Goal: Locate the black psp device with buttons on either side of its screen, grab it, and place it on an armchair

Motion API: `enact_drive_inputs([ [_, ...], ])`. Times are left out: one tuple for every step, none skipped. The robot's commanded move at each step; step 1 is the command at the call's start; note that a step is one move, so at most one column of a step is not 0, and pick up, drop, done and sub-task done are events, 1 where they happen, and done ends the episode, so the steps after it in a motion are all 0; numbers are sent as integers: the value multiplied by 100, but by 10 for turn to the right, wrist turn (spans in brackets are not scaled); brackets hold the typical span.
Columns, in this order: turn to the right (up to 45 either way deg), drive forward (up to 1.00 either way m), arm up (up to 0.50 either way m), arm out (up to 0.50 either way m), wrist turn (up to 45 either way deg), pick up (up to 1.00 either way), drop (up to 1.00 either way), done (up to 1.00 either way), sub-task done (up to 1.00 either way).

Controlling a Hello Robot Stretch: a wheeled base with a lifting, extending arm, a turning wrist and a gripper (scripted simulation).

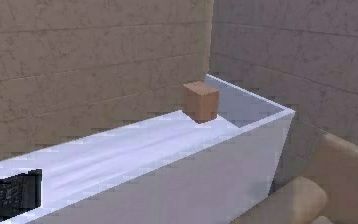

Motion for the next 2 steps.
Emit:
enact_drive_inputs([
  [0, 0, -38, 0, 0, 0, 0, 0, 0],
  [0, 0, -32, 0, 0, 0, 0, 0, 0],
])
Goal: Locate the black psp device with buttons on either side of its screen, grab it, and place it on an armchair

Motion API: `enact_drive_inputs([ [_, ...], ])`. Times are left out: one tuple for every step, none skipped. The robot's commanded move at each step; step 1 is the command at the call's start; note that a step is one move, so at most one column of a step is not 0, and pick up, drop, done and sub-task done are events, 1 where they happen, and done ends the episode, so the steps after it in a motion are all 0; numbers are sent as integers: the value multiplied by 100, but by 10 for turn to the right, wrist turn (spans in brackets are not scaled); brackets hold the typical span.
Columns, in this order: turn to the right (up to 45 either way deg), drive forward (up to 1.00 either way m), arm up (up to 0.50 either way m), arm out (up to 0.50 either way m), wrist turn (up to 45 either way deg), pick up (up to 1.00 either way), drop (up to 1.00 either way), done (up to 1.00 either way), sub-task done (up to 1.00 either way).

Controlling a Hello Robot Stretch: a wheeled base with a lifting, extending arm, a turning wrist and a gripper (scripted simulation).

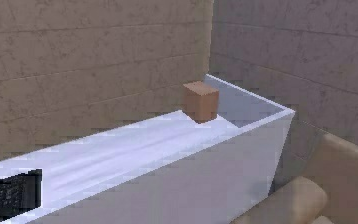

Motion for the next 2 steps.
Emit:
enact_drive_inputs([
  [0, 0, 0, 0, 0, 0, 100, 0, 0],
  [0, 0, 10, 0, 0, 0, 0, 0, 0],
])
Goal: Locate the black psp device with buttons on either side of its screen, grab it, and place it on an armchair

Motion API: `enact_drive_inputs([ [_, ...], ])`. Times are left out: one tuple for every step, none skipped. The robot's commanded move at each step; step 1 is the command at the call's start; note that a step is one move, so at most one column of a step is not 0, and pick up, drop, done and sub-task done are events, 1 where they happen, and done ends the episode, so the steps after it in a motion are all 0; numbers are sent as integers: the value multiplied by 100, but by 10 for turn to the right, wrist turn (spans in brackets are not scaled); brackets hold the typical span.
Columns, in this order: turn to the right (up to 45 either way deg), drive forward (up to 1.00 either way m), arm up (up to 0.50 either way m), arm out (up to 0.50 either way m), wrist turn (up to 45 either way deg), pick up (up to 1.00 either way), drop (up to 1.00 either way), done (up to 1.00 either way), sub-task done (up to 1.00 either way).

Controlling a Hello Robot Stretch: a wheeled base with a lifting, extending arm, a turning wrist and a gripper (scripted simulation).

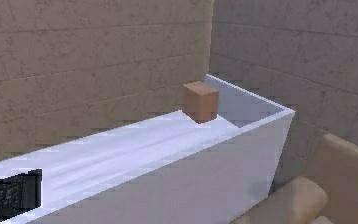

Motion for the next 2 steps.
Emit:
enact_drive_inputs([
  [0, 0, 0, -8, 0, 0, 0, 0, 0],
  [0, 0, 0, 0, 0, 0, 0, 100, 0],
])
